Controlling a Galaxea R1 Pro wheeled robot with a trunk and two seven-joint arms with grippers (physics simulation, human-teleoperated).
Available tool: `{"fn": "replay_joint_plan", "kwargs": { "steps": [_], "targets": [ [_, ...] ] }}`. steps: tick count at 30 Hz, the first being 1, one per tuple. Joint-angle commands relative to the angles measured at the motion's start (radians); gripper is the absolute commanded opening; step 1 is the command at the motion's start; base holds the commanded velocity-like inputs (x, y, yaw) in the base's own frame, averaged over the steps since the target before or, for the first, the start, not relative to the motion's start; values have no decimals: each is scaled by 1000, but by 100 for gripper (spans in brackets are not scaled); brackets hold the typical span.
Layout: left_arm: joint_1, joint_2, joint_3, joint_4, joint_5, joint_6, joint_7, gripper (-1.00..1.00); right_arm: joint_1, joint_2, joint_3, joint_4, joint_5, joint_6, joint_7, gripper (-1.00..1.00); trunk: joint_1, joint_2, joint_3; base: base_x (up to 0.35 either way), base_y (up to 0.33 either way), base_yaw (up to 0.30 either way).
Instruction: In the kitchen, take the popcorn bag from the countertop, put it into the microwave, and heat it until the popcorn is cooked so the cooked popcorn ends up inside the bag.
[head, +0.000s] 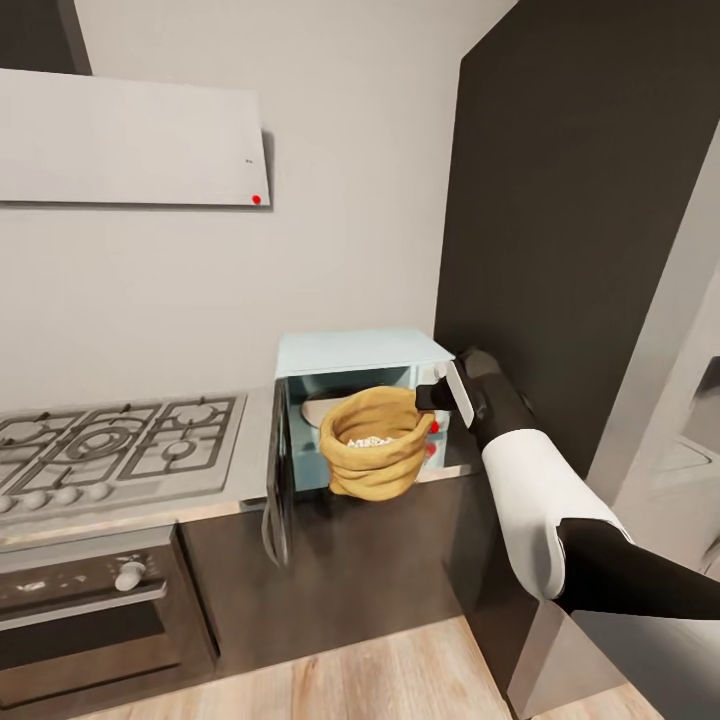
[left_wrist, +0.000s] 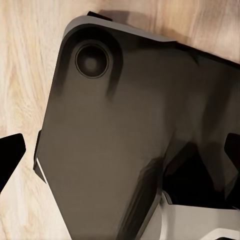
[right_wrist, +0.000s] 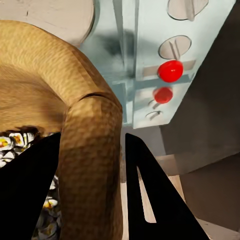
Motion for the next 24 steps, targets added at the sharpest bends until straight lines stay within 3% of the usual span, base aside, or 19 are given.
{"fn": "replay_joint_plan", "kwargs": {
  "steps": [1,6,24],
  "targets": [
    [0,0,0,-1,5,-2,0,100,-1,1,-5,-1,6,3,3,-100,1,-1,-1,266,0,0],
    [0,0,1,-1,5,-2,0,100,-1,1,-6,-1,6,3,1,-100,1,-1,-1,173,0,0],
    [0,0,1,-1,5,-2,0,100,-1,1,-10,-1,5,3,4,-100,1,-1,-1,3,0,58]
  ]
}}
